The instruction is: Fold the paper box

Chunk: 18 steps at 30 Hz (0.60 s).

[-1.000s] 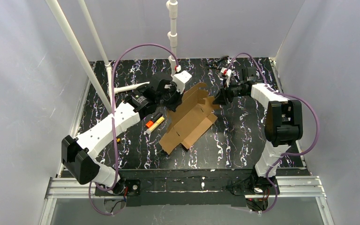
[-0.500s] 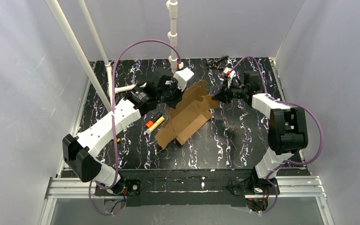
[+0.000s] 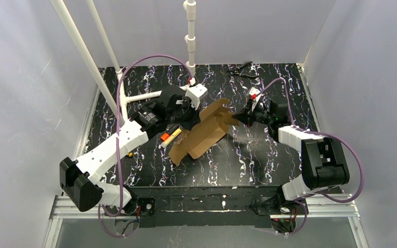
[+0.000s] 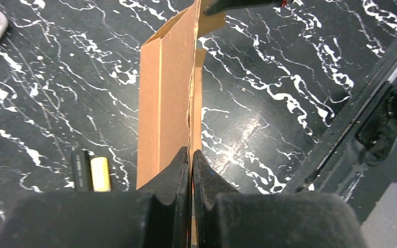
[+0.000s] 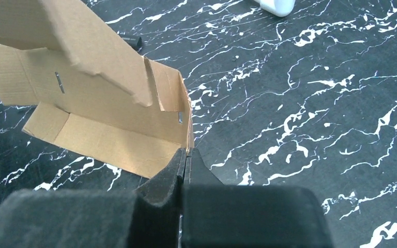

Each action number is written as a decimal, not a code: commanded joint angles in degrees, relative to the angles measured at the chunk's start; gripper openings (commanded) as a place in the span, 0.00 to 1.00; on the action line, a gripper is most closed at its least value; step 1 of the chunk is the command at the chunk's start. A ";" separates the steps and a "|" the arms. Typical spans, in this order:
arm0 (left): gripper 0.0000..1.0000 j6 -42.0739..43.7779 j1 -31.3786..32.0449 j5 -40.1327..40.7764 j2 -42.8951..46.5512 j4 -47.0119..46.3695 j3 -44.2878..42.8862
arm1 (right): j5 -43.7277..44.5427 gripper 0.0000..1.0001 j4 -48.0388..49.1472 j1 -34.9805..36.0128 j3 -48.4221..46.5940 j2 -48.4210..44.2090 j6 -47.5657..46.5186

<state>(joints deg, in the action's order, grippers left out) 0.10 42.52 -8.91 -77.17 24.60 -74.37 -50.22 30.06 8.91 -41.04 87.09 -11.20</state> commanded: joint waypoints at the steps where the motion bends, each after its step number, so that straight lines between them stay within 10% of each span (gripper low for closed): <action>1: 0.00 -5.19 0.71 -2.45 2.75 -1.95 3.38 | 2.71 0.01 7.91 0.56 4.17 -3.60 0.10; 18: 0.00 -12.76 2.89 -0.74 3.95 -5.92 9.22 | 2.40 0.02 7.57 0.58 11.28 -7.51 -0.41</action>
<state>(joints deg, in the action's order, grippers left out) -10.85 45.15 -11.16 -75.94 19.14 -66.63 -46.54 36.14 9.45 -30.15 81.80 -10.72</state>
